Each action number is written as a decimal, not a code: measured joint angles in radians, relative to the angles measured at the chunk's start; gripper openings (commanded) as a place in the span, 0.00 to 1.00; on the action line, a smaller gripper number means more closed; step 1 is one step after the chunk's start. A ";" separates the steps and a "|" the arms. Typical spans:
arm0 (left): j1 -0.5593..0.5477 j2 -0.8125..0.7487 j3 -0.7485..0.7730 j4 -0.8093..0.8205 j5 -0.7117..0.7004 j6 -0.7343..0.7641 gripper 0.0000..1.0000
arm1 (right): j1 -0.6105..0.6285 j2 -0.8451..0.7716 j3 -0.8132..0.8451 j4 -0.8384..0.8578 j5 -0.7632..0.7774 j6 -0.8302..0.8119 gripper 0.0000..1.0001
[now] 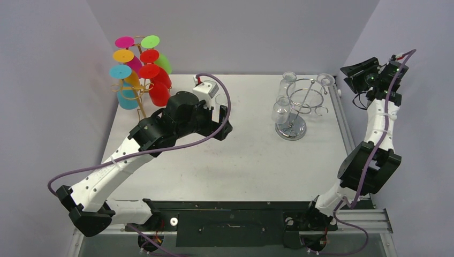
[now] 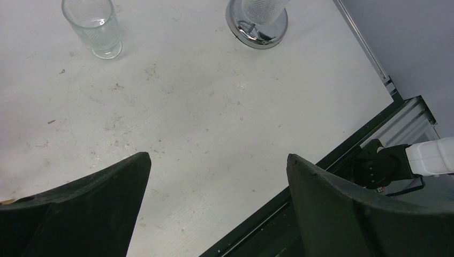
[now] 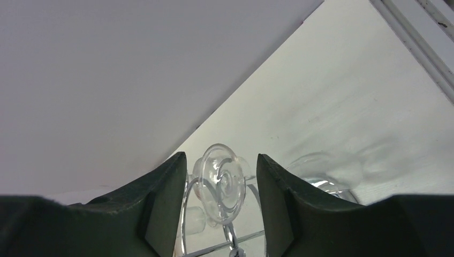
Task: Take the wine glass off the wine glass rack
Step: Pick up the wine glass from the wine rack.
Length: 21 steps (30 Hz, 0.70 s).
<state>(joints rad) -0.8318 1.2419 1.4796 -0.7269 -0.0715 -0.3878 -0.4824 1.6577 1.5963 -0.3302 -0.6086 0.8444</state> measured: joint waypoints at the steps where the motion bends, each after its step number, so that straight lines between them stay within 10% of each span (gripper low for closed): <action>1: 0.000 -0.001 -0.002 -0.001 0.000 0.003 0.96 | 0.001 0.015 0.009 0.000 -0.002 -0.005 0.46; 21: 0.000 -0.011 -0.008 -0.005 -0.010 0.026 0.96 | 0.084 0.122 0.061 -0.070 -0.009 -0.098 0.26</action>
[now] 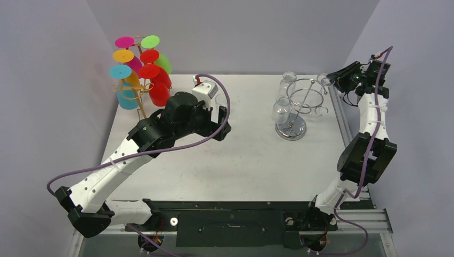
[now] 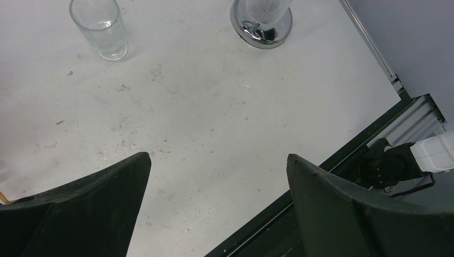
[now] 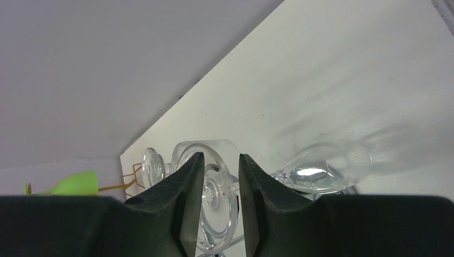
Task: Take the wine glass off the wine glass rack
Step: Pick up the wine glass from the wine rack.
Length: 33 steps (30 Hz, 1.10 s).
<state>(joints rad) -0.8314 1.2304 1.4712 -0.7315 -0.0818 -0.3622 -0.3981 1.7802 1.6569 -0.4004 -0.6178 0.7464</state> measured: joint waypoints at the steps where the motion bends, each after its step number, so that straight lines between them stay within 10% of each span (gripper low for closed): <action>1: 0.000 0.000 0.000 0.000 0.000 0.000 0.96 | 0.000 0.000 0.000 0.000 0.000 0.000 0.26; 24: 0.000 0.008 -0.001 0.000 0.000 0.000 0.96 | -0.022 -0.013 -0.045 0.064 -0.016 0.025 0.28; 33: 0.000 0.010 -0.001 0.000 0.001 -0.001 0.96 | -0.022 -0.026 -0.065 0.081 -0.019 0.032 0.14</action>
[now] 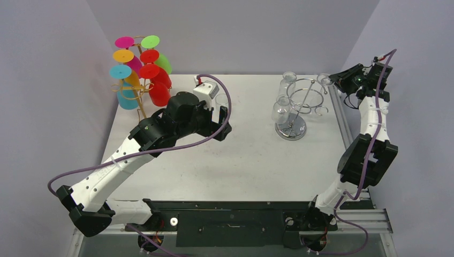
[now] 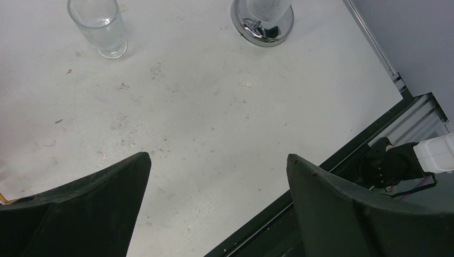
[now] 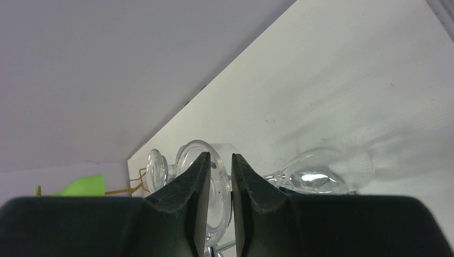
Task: Take the wine glass off the wine glass rack
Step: Pick up the wine glass from the wine rack.
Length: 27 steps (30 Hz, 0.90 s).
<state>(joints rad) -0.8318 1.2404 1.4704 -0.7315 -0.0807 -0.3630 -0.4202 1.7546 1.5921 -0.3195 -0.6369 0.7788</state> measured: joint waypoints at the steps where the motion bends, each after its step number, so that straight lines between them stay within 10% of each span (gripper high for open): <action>1: 0.000 0.000 0.000 0.000 0.000 0.000 0.96 | 0.000 0.000 0.000 0.002 0.000 0.000 0.13; 27: 0.000 0.000 0.000 0.000 0.003 0.000 0.96 | -0.020 -0.063 -0.085 0.095 0.005 0.060 0.00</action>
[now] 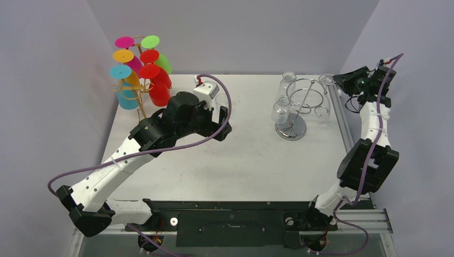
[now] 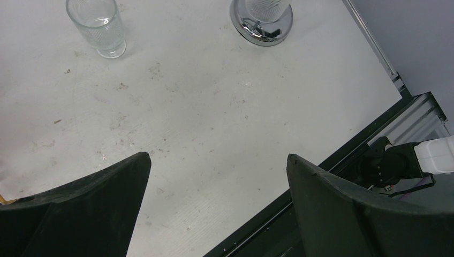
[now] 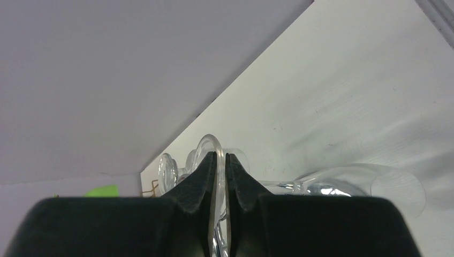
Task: Take the wine glass off the wine glass rack
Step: Pick up the wine glass from the wine rack.
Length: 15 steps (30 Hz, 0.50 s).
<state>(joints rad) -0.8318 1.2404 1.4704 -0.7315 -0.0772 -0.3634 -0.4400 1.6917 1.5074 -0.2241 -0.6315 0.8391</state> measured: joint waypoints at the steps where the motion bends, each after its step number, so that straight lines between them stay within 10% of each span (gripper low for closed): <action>1: 0.000 0.000 0.000 0.000 0.000 0.000 0.96 | -0.003 -0.005 -0.009 0.008 0.000 0.010 0.00; 15: 0.000 0.009 0.000 0.000 0.001 0.000 0.96 | -0.034 -0.041 -0.074 0.161 -0.002 0.132 0.00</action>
<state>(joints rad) -0.8318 1.2495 1.4704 -0.7319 -0.0765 -0.3630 -0.4736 1.6508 1.4338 -0.0628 -0.6338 0.9707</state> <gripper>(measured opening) 0.965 0.041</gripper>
